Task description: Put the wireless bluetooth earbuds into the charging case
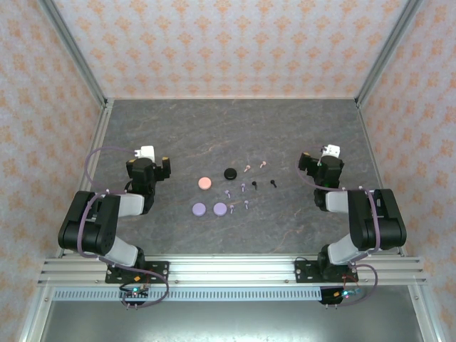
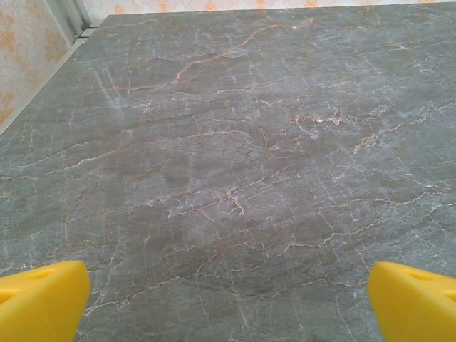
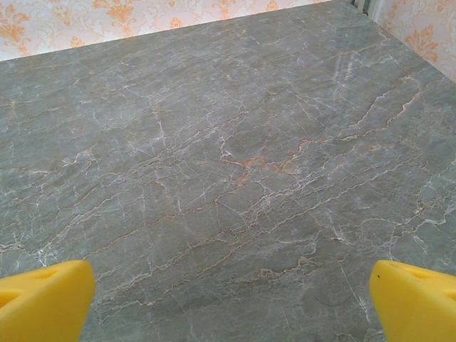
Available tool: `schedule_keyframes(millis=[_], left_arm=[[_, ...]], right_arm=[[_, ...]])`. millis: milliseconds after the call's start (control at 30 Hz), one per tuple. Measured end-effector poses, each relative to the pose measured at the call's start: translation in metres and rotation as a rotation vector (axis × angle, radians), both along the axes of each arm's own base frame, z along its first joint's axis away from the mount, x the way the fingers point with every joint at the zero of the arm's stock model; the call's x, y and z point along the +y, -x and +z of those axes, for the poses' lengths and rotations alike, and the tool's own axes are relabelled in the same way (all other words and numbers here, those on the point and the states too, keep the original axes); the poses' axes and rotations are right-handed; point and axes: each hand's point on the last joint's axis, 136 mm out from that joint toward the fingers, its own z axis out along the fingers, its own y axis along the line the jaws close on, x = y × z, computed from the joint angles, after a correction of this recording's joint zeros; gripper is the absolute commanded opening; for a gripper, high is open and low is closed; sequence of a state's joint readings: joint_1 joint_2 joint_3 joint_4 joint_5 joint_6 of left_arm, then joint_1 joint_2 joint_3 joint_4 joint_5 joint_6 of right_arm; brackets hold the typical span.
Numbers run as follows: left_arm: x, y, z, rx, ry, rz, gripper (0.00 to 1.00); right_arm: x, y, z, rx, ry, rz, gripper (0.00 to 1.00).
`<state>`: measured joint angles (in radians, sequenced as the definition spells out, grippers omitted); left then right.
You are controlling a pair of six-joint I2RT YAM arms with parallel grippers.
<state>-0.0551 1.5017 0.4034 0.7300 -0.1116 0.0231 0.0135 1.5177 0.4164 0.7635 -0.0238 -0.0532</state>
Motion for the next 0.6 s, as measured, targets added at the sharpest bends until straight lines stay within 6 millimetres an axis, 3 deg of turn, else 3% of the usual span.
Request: schedule_keyframes(millis=[167,233,467,533,600], left_arm=[[0.001,0.002,0.003,0.01,0.001,0.006,1.0],[0.001,0.006,0.018,0.004,0.002,0.011,1.0],[-0.008,0.013,0.159,-0.257,0.172,0.024,1.0],[-0.015,0.016,0.18,-0.285,0.251,0.01,1.0],[-0.025,0.021,0.184,-0.268,0.325,-0.01,1.0]], right_arm=[[-0.002,0.003,-0.001,0.012,-0.003,-0.008,0.99],[-0.002,0.007,0.005,0.019,-0.005,-0.011,0.99],[0.001,0.013,0.074,-0.031,-0.036,-0.005,0.99],[0.006,0.018,0.09,-0.035,-0.057,0.01,0.99],[0.017,0.024,0.101,-0.021,-0.081,0.041,1.0]])
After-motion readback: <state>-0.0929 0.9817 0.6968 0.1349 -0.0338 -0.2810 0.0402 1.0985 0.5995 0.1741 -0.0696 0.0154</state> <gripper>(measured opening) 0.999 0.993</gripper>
